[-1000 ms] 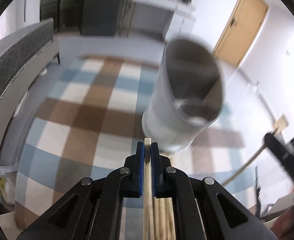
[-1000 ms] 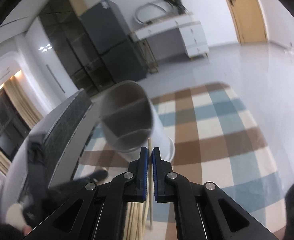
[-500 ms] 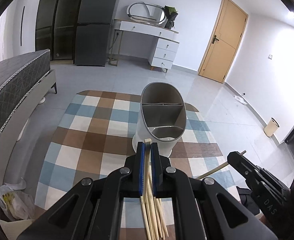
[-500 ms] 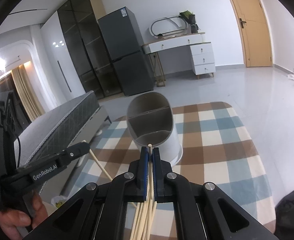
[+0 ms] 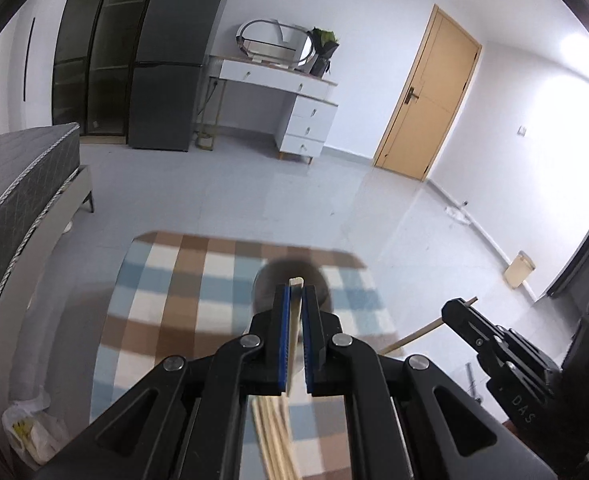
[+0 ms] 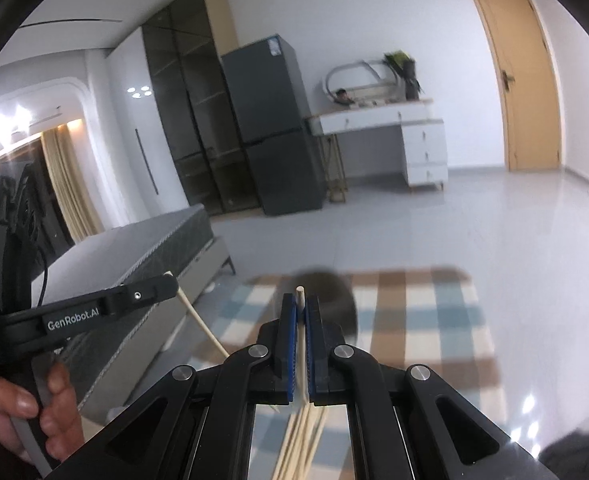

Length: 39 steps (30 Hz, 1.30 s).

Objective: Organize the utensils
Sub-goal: 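Lift the held chopsticks with both tools and carry them over the caddy, then open both tools to drop the chopsticks into the caddy compartments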

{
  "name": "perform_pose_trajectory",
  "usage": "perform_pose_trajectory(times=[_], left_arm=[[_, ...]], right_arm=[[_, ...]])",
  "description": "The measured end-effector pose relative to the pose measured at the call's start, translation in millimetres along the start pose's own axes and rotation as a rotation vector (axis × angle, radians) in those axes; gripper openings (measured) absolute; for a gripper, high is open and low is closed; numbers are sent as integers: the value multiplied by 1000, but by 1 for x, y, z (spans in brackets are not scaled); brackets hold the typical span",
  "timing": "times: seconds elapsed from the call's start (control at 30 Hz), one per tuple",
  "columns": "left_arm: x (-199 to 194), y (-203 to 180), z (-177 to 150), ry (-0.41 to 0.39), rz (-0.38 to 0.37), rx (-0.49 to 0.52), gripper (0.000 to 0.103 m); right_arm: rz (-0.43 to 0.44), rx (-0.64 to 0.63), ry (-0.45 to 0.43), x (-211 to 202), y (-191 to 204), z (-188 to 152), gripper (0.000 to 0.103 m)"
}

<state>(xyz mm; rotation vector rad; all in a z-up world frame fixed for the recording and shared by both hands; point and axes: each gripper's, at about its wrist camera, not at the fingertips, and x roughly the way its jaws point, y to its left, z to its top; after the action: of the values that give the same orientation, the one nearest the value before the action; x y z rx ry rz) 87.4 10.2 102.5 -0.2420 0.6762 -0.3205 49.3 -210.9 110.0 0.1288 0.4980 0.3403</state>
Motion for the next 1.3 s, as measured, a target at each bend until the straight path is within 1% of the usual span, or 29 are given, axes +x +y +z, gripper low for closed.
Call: perform_pose_trajectory(times=[0.17, 0.2, 0.3, 0.37, 0.5, 0.67, 0.77, 0.9, 0.93, 0.97, 1.03, 1.07, 1.1, 1.13, 1.17, 1.23, 1.3], left_arm=[[10, -3, 44, -48, -19, 8, 2], [16, -3, 54, -60, -18, 10, 2], [35, 0, 66, -70, -8, 25, 2], [45, 4, 68, -67, -11, 31, 2], [72, 14, 64, -47, 3, 46, 2], [93, 23, 53, 1, 2, 47, 2], [105, 27, 48, 39, 0, 33, 2], [112, 29, 44, 110, -34, 23, 2], [112, 28, 45, 130, -31, 20, 2], [111, 27, 45, 140, -20, 18, 5], [103, 26, 46, 140, -15, 20, 18], [95, 25, 46, 126, -7, 19, 30], [87, 24, 48, 110, -1, 16, 44], [84, 22, 50, 97, 5, 14, 48], [73, 20, 50, 76, 12, 13, 51], [63, 17, 51, 74, 28, 20, 53], [48, 14, 49, 72, 47, 19, 56]], right_arm=[[8, -51, -40, 19, 2, 55, 3], [6, -59, -44, 25, 2, 62, 3], [1, -87, -48, 48, 2, 80, 3], [3, -98, -37, 66, 1, 85, 3], [15, -115, -17, 93, 0, 85, 3], [24, -124, 71, 126, -9, 71, 3], [28, -130, 126, 142, -15, 60, 3], [46, -155, 169, 150, -15, 50, 4], [54, -159, 177, 151, -14, 48, 6], [60, -161, 177, 150, -13, 47, 6], [69, -148, 174, 146, -14, 45, 7], [82, -135, 174, 143, -16, 45, 7], [85, -128, 170, 140, -16, 47, 7], [80, -121, 163, 135, -17, 47, 13], [78, -111, 156, 132, -17, 49, 18], [80, -83, 138, 119, -20, 49, 30], [71, -60, 119, 105, -21, 47, 35]])
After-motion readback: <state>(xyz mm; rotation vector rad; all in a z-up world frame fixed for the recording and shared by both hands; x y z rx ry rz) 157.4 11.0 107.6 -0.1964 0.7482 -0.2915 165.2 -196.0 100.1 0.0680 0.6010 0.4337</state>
